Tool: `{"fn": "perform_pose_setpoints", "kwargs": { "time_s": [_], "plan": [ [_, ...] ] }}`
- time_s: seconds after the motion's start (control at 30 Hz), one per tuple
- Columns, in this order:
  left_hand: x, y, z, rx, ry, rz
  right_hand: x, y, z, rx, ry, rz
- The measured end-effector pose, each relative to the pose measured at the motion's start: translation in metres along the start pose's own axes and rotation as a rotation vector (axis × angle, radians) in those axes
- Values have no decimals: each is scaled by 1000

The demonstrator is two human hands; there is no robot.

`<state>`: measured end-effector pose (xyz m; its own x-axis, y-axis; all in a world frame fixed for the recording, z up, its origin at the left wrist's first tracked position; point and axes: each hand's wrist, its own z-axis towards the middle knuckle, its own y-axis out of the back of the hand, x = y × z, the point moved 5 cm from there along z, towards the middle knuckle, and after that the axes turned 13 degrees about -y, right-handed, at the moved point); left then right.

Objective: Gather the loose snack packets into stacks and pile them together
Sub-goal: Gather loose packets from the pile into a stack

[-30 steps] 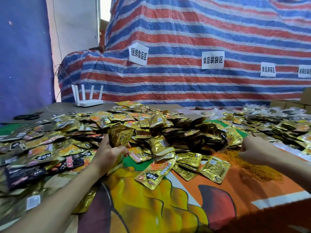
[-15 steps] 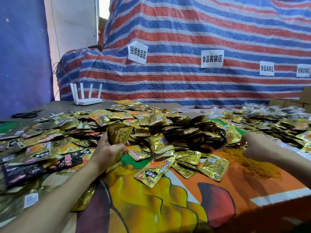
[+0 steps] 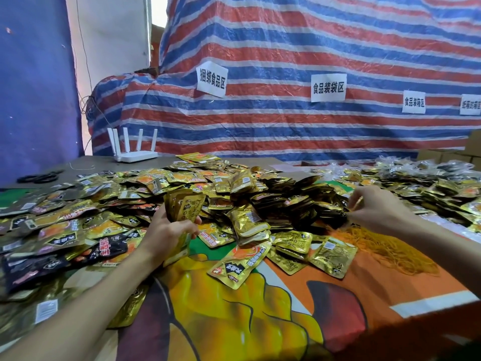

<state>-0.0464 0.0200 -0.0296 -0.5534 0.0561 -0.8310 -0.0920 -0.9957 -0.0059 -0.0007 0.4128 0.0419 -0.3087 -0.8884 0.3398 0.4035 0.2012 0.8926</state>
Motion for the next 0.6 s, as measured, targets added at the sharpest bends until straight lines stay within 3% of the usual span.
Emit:
{"fn": "perform_pose_setpoints", "kwargs": {
  "time_s": [0.13,0.23,0.43,0.6],
  "plan": [
    [-2,0,-2,9,49,-86,68,-5,-20,186,183,525],
    [0,-1,-4,95,151,-178,123,-18,-37,350,260,769],
    [-1,4,-3,118,298,-456,205,-67,-52,489,364,952],
    [3,12,-1,-30,412,-331,220,-120,-48,456,303,1013]
  ]
}}
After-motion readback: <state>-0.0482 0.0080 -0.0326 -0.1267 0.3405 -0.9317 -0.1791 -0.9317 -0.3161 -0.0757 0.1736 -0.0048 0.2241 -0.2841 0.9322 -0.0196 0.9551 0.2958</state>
